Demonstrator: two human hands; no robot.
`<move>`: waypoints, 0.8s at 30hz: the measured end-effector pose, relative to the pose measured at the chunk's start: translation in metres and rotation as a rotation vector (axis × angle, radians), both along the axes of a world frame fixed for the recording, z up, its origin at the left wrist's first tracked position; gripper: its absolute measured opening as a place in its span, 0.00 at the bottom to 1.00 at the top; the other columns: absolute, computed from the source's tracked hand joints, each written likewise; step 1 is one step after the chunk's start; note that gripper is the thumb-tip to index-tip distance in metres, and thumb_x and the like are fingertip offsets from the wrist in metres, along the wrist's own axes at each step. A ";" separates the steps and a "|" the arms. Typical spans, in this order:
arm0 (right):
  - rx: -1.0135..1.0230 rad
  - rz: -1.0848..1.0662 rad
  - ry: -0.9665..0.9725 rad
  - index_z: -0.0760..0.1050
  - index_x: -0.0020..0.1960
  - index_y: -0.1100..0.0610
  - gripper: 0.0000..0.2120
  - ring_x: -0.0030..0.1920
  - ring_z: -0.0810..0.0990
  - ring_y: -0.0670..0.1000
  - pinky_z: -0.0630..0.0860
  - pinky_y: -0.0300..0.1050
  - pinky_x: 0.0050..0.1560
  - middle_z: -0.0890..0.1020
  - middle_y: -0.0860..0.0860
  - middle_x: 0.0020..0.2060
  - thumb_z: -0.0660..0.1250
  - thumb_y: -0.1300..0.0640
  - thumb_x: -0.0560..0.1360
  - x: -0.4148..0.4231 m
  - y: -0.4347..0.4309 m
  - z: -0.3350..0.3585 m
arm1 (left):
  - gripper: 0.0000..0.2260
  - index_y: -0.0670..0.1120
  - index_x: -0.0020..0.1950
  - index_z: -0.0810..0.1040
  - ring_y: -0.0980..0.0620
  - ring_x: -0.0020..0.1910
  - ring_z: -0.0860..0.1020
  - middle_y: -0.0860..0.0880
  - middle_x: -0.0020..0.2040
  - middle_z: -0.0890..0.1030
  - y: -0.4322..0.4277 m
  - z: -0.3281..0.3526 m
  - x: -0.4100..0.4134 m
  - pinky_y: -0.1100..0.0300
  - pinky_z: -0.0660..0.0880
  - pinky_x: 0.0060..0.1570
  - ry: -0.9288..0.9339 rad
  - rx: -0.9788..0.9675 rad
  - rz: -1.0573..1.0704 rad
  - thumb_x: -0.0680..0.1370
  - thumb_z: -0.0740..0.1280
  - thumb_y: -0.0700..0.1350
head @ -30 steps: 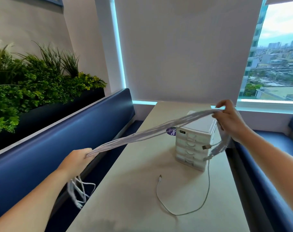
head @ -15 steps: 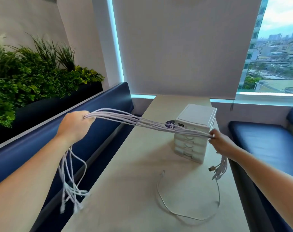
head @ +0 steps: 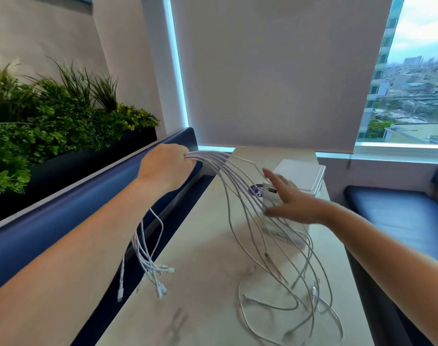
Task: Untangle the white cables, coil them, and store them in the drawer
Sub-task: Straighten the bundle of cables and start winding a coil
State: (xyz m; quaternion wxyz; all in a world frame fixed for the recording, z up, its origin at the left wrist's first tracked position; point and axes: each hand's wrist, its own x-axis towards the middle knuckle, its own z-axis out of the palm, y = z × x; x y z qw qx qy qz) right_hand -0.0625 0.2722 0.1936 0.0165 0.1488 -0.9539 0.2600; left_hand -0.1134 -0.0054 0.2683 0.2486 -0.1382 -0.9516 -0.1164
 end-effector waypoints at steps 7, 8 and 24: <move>0.149 0.092 0.376 0.39 0.77 0.52 0.50 0.69 0.65 0.56 0.62 0.50 0.68 0.71 0.54 0.68 0.71 0.51 0.68 -0.010 -0.082 0.053 | 0.15 0.49 0.33 0.64 0.49 0.32 0.68 0.49 0.34 0.70 0.038 -0.011 0.021 0.58 0.61 0.30 0.065 -0.176 -0.027 0.80 0.56 0.45; 0.172 0.074 0.374 0.43 0.77 0.53 0.46 0.62 0.72 0.57 0.67 0.49 0.61 0.77 0.55 0.60 0.69 0.55 0.70 -0.013 -0.087 0.052 | 0.15 0.49 0.33 0.63 0.50 0.31 0.66 0.50 0.33 0.68 0.040 -0.012 0.023 0.58 0.60 0.29 0.079 -0.186 -0.042 0.80 0.56 0.45; 0.096 0.116 0.414 0.70 0.43 0.55 0.06 0.38 0.71 0.54 0.71 0.52 0.40 0.73 0.50 0.35 0.57 0.61 0.77 -0.007 -0.085 0.063 | 0.20 0.47 0.31 0.62 0.51 0.27 0.61 0.52 0.26 0.64 0.017 -0.050 0.016 0.55 0.60 0.29 0.016 0.284 -0.329 0.81 0.62 0.45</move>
